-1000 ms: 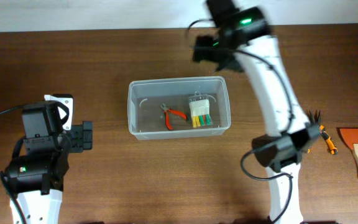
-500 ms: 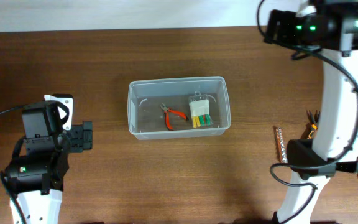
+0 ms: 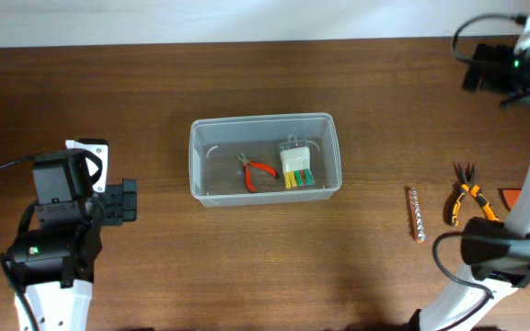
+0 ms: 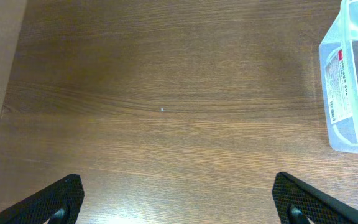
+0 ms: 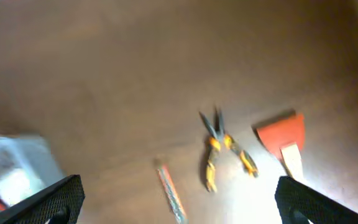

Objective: Pack container
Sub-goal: 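Raise the right gripper and move it right toward the orange socket strip, then lower the right gripper and grasp the orange socket-bit strip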

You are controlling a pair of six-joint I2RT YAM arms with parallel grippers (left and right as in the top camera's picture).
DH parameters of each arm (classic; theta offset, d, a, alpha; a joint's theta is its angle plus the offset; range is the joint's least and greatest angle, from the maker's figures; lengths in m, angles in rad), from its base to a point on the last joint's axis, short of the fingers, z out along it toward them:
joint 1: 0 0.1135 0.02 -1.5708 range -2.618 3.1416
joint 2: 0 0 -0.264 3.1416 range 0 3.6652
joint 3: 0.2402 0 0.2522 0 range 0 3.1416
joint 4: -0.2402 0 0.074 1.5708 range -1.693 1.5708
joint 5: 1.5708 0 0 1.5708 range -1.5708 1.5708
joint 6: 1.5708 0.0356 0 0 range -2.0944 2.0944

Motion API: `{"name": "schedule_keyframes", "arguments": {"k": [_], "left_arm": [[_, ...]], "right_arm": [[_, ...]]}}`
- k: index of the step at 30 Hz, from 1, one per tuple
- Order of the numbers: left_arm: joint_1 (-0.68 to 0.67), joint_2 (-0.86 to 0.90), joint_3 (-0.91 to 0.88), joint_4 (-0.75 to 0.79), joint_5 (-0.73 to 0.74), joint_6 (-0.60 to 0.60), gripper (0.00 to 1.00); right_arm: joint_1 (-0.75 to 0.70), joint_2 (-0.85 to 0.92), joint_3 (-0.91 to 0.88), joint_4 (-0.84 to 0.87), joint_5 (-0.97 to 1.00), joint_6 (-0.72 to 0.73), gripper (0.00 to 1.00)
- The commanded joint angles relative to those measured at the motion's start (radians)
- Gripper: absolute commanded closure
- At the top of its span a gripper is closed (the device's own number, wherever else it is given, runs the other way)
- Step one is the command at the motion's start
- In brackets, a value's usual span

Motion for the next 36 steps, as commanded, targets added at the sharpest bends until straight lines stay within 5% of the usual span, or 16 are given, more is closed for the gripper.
{"name": "schedule_keyframes", "arguments": {"k": [1,11,20,36], "left_arm": [[0.005,0.003,0.017,0.001,-0.01,-0.009,0.01],[0.005,0.003,0.017,0.001,-0.01,-0.009,0.01],[0.005,0.003,0.017,0.001,-0.01,-0.009,0.01],[0.005,0.003,0.017,0.001,-0.01,-0.009,0.01]], "right_arm": [[-0.021,0.0,-0.159,-0.006,0.001,-0.064,0.01],[-0.028,0.0,-0.601,0.135,0.001,-0.066,0.01],[-0.024,0.0,-0.783,0.216,-0.114,0.008,0.01],[0.02,0.0,-1.052,0.404,-0.108,-0.325,0.01]]}}
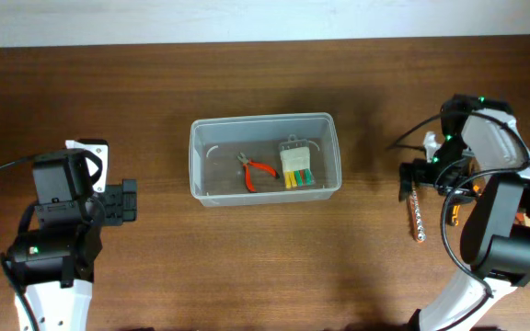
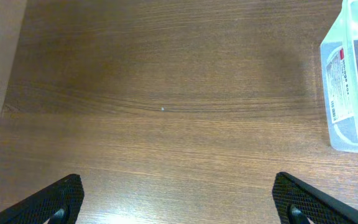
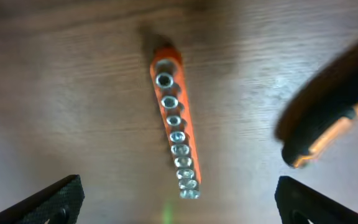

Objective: Pack container
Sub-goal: 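Lower the right gripper and grasp the orange socket-bit strip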

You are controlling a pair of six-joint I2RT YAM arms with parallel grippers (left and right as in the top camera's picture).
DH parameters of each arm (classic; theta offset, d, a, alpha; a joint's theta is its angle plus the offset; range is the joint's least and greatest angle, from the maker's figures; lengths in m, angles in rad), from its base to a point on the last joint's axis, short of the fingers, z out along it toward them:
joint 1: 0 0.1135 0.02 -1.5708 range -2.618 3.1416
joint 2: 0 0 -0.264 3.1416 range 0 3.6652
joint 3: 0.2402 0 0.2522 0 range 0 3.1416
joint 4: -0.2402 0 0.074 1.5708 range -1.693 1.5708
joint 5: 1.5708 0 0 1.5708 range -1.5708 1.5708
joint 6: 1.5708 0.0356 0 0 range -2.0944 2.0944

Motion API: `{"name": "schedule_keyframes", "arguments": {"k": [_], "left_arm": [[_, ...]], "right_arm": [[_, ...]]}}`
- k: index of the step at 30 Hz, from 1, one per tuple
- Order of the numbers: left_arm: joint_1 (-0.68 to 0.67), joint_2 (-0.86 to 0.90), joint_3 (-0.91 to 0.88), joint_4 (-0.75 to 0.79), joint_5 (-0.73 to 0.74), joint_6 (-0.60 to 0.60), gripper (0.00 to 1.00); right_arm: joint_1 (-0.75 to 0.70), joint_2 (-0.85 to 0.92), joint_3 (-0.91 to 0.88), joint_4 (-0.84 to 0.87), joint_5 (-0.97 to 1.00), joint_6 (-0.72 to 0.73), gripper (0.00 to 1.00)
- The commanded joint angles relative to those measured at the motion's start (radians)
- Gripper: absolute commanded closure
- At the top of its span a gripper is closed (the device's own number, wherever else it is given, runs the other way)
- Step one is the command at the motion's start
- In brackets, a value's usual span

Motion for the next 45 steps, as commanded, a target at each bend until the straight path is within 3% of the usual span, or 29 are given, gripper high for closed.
{"name": "schedule_keyframes", "arguments": {"k": [1,12,27,45], "left_arm": [[0.005,0.003,0.017,0.003,-0.007,-0.009,0.01],[0.005,0.003,0.017,0.003,-0.008,-0.009,0.01],[0.005,0.003,0.017,0.003,-0.008,-0.009,0.01],[0.005,0.055,0.017,0.022,-0.008,-0.009,0.01]], "right_arm": [[0.002,-0.004,-0.031,0.023,0.006,-0.117,0.01],[0.002,-0.004,-0.041,0.137,0.011,-0.116,0.01],[0.003,-0.004,-0.101,0.116,0.052,-0.116,0.01],[0.011,-0.004,-0.2,0.265,0.071,-0.119,0.01]]}}
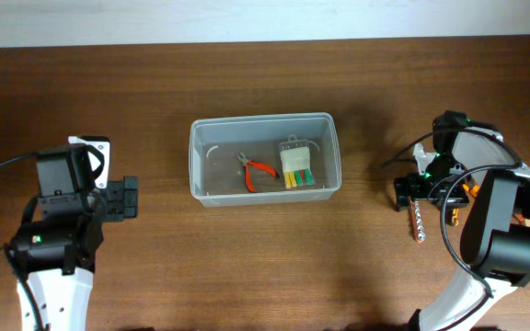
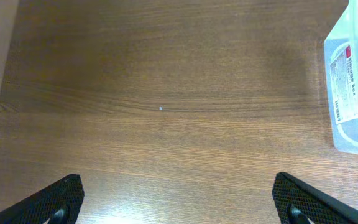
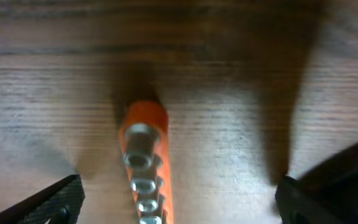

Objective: Pack container
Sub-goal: 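Lower the right gripper and grasp the orange socket-bit strip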

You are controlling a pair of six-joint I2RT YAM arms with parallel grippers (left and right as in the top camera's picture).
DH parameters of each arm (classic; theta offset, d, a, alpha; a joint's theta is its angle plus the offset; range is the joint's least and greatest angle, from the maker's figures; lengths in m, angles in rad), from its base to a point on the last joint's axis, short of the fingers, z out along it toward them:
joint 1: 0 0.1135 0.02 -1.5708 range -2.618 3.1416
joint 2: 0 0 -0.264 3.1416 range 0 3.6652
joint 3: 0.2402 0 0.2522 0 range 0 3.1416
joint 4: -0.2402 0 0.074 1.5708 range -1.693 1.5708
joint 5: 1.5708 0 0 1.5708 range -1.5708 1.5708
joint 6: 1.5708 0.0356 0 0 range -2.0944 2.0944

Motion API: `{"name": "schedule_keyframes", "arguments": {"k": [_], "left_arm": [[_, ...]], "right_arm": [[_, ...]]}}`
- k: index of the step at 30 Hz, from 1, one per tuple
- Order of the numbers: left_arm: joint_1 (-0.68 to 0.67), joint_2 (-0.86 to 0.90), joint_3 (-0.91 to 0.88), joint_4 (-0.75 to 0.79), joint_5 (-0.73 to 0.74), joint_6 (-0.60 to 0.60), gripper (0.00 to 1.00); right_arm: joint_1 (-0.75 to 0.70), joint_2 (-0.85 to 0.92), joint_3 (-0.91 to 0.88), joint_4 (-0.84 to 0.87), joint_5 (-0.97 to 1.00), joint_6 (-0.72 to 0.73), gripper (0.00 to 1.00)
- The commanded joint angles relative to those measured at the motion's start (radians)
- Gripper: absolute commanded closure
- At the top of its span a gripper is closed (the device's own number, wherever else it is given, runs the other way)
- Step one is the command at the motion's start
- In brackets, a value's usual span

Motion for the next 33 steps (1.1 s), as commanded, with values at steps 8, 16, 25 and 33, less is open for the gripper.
{"name": "schedule_keyframes", "arguments": {"k": [8,16,25,33], "left_arm": [[0.005,0.02,0.017,0.01,-0.008,-0.009,0.01],[0.005,0.02,0.017,0.018,-0.008,-0.009,0.01],[0.005,0.02,0.017,0.025,-0.008,-0.008,0.01],[0.005,0.02,0.017,0.025,-0.008,-0.008,0.01]], "right_arm": [[0.008,-0.004,-0.039,0.021,0.012,-0.01,0.01],[0.008,-0.004,-0.039,0.022,0.012,-0.01,0.03],[0.008,-0.004,-0.039,0.021,0.011,-0.01,0.39],[0.008,-0.004,-0.039,0.021,0.011,-0.01,0.6]]}}
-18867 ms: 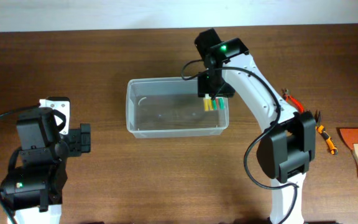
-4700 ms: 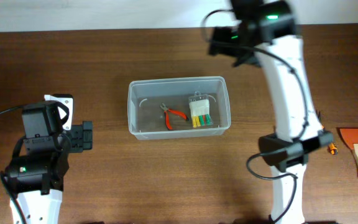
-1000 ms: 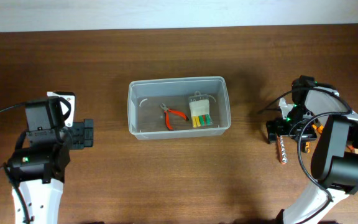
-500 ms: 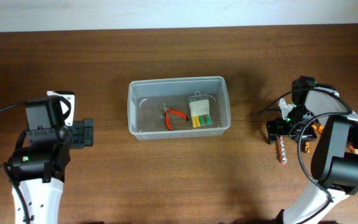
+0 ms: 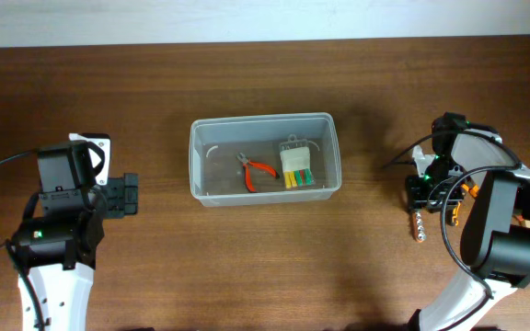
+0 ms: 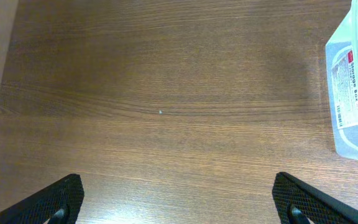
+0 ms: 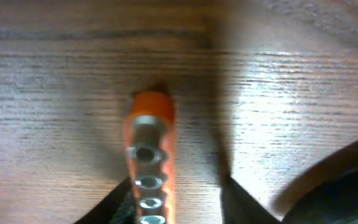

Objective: Pack container
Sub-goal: 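Lower the right gripper and grasp the orange socket-bit strip, then lift the socket strip and carry it left over the container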

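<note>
A clear plastic container [image 5: 197,161] stands mid-table with small red pliers [image 5: 258,170] and a pack of coloured bits [image 5: 296,166] inside. An orange rail of silver sockets [image 7: 149,155] lies on the wood at the right [image 5: 419,228]. My right gripper [image 7: 176,202] is low over the rail's near end [image 5: 419,196]. Its jaws are partly closed: the left finger [image 7: 118,202] is against the rail and the right finger [image 7: 247,202] stands a little off it. My left gripper [image 6: 179,205] hovers wide open over bare wood, left of the container [image 6: 353,93].
Orange-and-yellow pliers [image 5: 468,190] lie just right of the rail, mostly under my right arm. A dark curved shape [image 7: 340,180] fills the right wrist view's lower right corner. Bare wood lies between the container and the rail.
The right gripper's fingers, then wide apart at the frame's edges, have drawn in round the socket rail. The rail sits a little further right in the wrist view. The left arm is unchanged.
My right gripper was first high at the back right, with the rail, pliers and an orange scraper far below. Then it was above the rail, then low over its end with jaws wide, and now narrowed round it. The left arm barely moved.
</note>
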You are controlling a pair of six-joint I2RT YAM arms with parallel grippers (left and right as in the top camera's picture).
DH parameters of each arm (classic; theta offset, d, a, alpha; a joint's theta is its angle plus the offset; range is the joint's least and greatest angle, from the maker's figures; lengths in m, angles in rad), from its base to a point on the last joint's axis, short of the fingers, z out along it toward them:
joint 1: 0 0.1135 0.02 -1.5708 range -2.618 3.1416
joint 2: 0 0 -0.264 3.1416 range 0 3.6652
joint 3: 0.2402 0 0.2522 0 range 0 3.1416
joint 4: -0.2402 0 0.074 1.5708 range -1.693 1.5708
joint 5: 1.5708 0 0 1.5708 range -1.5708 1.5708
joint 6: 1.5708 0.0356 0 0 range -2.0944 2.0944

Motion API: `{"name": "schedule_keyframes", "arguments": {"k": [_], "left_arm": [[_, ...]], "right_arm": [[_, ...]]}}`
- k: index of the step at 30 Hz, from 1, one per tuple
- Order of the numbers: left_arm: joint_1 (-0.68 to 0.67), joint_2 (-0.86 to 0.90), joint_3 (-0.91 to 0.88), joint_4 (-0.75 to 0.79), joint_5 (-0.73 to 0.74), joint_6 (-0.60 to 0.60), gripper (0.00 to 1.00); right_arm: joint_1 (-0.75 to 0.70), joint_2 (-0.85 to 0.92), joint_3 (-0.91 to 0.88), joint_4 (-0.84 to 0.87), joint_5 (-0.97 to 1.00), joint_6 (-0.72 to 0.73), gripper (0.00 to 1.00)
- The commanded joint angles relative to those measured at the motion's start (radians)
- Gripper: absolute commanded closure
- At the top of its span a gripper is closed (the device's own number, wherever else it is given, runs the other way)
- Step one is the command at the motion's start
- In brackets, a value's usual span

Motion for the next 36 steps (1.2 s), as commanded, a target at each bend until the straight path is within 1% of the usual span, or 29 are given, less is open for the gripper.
{"name": "schedule_keyframes", "arguments": {"k": [1,3,5,8,11,15,17,20,30,36], "left_arm": [[0.005,0.005,0.017,0.003,-0.008,-0.008,0.01],[0.005,0.005,0.017,0.003,-0.008,-0.008,0.01],[0.005,0.005,0.017,0.003,-0.008,-0.008,0.01],[0.005,0.005,0.017,0.003,-0.008,-0.008,0.01],[0.005,0.005,0.017,0.003,-0.008,-0.008,0.01],[0.005,0.005,0.017,0.003,-0.008,-0.008,0.01],[0.005,0.005,0.017,0.003,-0.008,-0.008,0.01],[0.005,0.005,0.017,0.003,-0.008,-0.008,0.01],[0.005,0.005,0.017,0.004,-0.008,-0.008,0.01],[0.005,0.005,0.017,0.003,-0.008,-0.008,0.01]], "right_arm": [[0.006,0.002,-0.025,0.012,0.001,0.004,0.61],[0.01,0.002,-0.025,0.011,0.002,0.004,0.67],[0.018,0.002,-0.024,0.012,0.002,0.004,0.71],[0.034,0.002,-0.024,0.012,0.002,0.004,0.72],[0.053,0.002,-0.024,0.016,0.002,0.004,0.76],[0.073,0.002,-0.024,0.023,0.002,0.007,0.79],[0.078,0.002,-0.024,0.023,0.002,0.007,0.82],[0.079,0.002,-0.024,0.023,0.002,0.007,0.91],[0.079,0.002,0.002,0.016,0.002,0.008,0.92],[0.08,0.002,0.127,-0.04,0.002,0.019,0.92]]}}
